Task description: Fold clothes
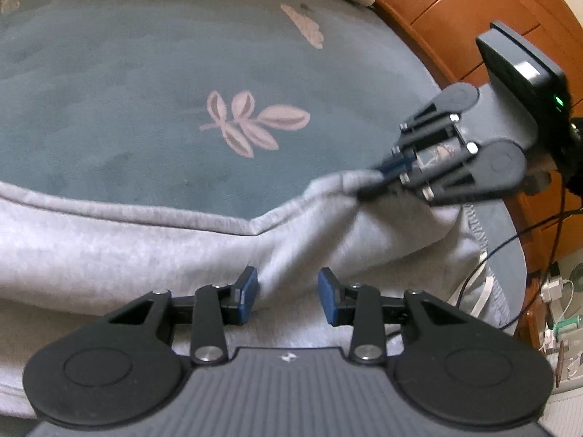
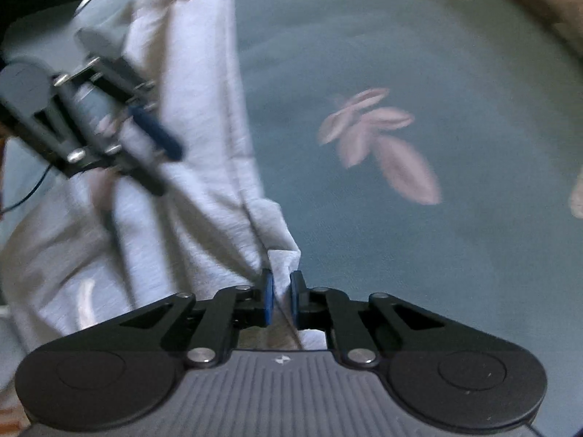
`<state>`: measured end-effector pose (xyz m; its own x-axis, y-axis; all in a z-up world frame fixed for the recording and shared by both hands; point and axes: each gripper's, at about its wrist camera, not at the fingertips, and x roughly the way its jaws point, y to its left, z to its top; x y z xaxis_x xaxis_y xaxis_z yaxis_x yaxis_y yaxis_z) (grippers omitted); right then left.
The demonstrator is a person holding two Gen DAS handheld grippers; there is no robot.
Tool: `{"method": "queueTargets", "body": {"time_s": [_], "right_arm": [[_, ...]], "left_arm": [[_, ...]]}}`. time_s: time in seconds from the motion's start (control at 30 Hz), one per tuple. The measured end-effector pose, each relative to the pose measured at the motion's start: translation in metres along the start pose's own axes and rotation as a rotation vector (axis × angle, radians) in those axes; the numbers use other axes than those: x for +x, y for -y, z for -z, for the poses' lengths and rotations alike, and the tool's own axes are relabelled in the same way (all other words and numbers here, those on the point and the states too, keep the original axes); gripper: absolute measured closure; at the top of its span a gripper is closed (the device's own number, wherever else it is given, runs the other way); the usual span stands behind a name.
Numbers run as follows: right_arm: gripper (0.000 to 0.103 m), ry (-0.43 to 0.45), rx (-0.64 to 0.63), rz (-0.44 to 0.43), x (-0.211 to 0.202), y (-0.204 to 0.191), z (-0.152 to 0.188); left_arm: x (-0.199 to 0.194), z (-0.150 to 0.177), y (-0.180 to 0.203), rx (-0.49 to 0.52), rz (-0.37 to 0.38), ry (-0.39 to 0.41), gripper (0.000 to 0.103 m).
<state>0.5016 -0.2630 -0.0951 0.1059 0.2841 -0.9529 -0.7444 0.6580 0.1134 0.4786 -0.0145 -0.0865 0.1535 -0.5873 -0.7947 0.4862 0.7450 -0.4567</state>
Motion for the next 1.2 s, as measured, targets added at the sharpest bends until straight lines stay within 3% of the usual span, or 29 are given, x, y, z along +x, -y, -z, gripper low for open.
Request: {"method": "queueTargets", "body": {"time_s": [0.17, 0.33, 0.4, 0.47, 0.6, 0.67, 0.73, 0.87, 1.07, 1.2], "right_arm": [[0.092, 0.053, 0.043, 0.184, -0.014, 0.027, 0.0], [0.092, 0.057, 0.043, 0.278, -0.006, 0.036, -0.005], [0.092, 0.05, 0.086, 0.276, 0.0, 0.041, -0.003], [0.088, 0.042, 0.134, 0.269, 0.007, 0.047, -0.001], [0.076, 0.136, 0.207, 0.241, -0.015, 0.052, 0.005], [0.057, 0.19, 0.253, 0.258, -0.039, 0.058, 0.015], [0.057, 0.197, 0.28, 0.306, -0.057, 0.067, 0.029], [0.056, 0.105, 0.261, 0.346, -0.062, 0.079, 0.055], [0.057, -0.073, 0.094, 0.262, -0.025, 0.056, 0.082], [0.057, -0.082, 0.088, 0.242, -0.026, 0.058, 0.094]], "left_arm": [[-0.007, -0.006, -0.004, 0.002, -0.016, 0.021, 0.061], [-0.008, -0.007, -0.008, -0.017, -0.031, 0.035, 0.061], [-0.007, -0.005, -0.01, -0.015, -0.042, 0.031, 0.061], [-0.002, -0.004, -0.013, -0.021, -0.061, 0.016, 0.061], [0.0, 0.008, -0.023, -0.022, -0.092, -0.017, 0.061], [0.001, 0.012, -0.027, -0.02, -0.105, -0.025, 0.061], [0.001, 0.014, -0.03, -0.029, -0.111, -0.032, 0.061], [0.004, 0.013, -0.029, -0.023, -0.113, -0.045, 0.06], [0.004, 0.012, -0.026, 0.016, -0.124, -0.055, 0.06], [0.01, 0.01, -0.024, 0.032, -0.133, -0.057, 0.059]]}}
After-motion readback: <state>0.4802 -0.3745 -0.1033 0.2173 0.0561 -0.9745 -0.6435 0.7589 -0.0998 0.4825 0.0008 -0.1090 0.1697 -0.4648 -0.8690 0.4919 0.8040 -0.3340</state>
